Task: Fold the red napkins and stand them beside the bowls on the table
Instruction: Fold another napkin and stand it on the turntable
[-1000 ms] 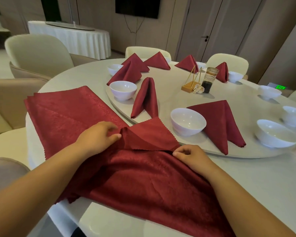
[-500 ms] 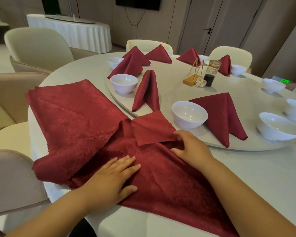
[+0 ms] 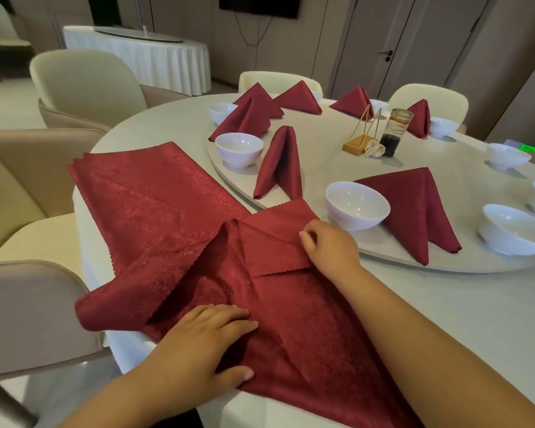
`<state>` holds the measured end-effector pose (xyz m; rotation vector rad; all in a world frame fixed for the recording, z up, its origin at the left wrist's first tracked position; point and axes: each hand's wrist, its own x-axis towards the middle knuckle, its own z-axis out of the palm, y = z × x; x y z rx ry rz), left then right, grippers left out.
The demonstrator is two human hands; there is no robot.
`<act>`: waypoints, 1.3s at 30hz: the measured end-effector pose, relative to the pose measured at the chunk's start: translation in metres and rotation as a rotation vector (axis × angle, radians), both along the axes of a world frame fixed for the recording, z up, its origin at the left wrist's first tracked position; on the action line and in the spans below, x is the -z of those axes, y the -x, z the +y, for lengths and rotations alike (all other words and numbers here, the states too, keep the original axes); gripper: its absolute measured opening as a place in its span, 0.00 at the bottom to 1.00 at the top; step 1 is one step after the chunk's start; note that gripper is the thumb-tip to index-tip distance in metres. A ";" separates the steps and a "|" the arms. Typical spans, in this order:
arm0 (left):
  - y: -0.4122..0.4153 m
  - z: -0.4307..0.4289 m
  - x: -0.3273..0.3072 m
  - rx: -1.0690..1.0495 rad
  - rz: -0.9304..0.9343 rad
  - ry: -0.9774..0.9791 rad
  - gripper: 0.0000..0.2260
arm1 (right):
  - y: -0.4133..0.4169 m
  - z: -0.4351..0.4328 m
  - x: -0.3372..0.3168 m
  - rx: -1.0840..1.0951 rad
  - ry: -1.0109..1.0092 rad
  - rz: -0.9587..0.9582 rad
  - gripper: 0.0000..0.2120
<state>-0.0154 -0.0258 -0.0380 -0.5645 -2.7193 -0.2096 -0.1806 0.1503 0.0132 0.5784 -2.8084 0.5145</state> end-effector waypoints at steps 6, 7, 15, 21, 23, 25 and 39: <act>0.021 -0.011 -0.009 -0.121 0.116 -0.164 0.16 | -0.016 0.007 0.006 -0.394 -0.176 -0.025 0.23; 0.025 -0.015 -0.010 -0.178 0.130 -0.154 0.17 | -0.017 0.009 0.007 -0.410 -0.213 -0.015 0.24; 0.047 -0.032 -0.014 -0.461 -0.003 0.089 0.28 | -0.013 0.004 0.015 -0.278 -0.313 0.024 0.14; 0.072 -0.039 -0.028 -0.425 -0.086 0.163 0.30 | 0.003 -0.003 0.008 0.204 0.168 -0.056 0.13; 0.078 -0.036 -0.031 -0.419 -0.181 0.127 0.39 | 0.009 0.000 0.009 0.252 0.298 -0.116 0.13; 0.081 -0.036 -0.023 -0.460 -0.285 0.110 0.55 | 0.009 0.002 0.012 0.257 0.391 -0.167 0.11; 0.076 -0.028 -0.023 -0.377 -0.242 -0.091 0.40 | -0.034 0.087 0.008 0.352 0.185 -0.346 0.16</act>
